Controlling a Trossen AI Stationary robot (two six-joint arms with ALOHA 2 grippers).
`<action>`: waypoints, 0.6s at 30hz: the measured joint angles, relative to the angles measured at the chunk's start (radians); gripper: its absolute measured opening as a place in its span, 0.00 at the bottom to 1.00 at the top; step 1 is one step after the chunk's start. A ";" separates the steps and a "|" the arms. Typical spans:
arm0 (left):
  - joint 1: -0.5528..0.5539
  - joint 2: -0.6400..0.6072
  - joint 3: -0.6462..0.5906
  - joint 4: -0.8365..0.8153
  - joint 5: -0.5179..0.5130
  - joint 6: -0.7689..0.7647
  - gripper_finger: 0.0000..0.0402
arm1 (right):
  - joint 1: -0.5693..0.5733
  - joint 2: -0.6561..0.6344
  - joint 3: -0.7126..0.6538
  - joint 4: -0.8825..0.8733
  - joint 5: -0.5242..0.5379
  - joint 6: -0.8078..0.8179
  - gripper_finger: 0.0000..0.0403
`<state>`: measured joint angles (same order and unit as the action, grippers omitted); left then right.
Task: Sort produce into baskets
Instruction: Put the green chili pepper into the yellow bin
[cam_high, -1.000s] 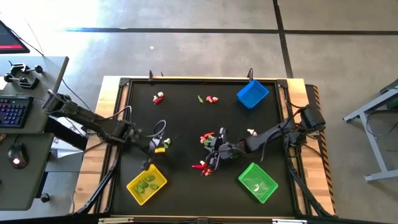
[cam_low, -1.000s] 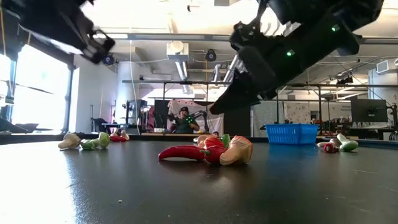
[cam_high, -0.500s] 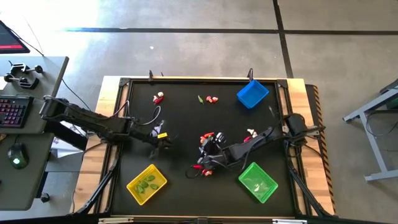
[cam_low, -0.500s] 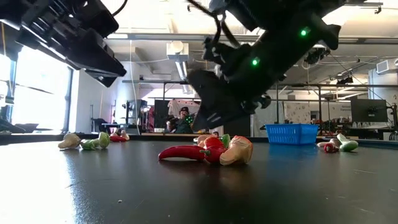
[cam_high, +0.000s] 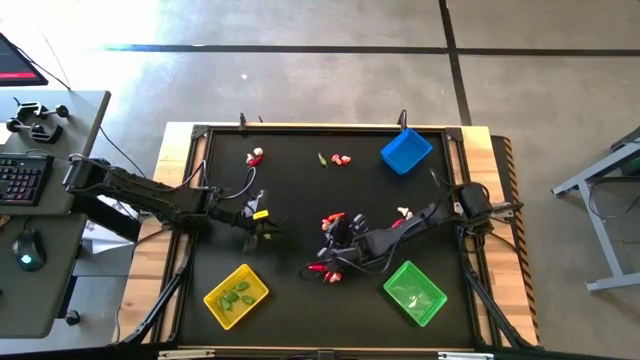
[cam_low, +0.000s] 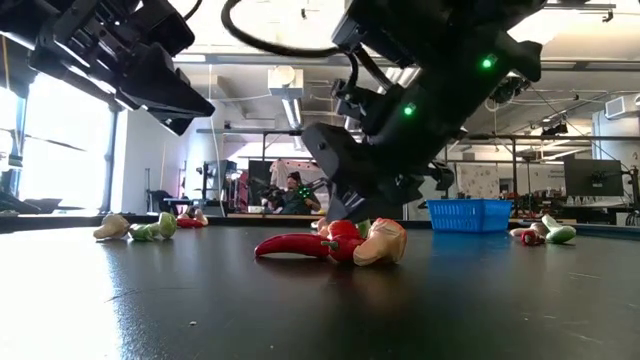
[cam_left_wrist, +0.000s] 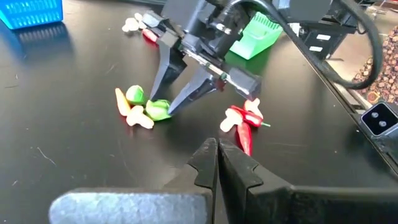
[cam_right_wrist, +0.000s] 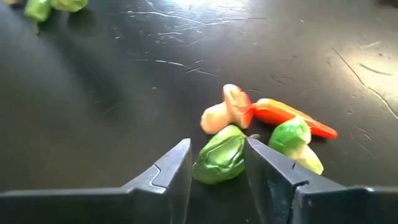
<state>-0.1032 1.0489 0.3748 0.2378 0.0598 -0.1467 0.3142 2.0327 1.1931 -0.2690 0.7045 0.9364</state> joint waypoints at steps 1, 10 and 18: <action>0.000 0.000 0.000 0.000 0.000 0.000 0.00 | -0.003 0.002 0.000 -0.001 -0.001 0.003 0.34; 0.000 0.000 0.000 -0.003 -0.020 0.001 0.00 | -0.013 0.002 0.000 -0.003 -0.043 -0.028 0.29; 0.000 0.000 0.000 -0.001 -0.045 0.028 0.00 | -0.006 0.002 0.000 0.000 -0.074 -0.086 0.02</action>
<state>-0.1032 1.0489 0.3748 0.2371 0.0150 -0.1188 0.3077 2.0346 1.1934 -0.2693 0.6305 0.8509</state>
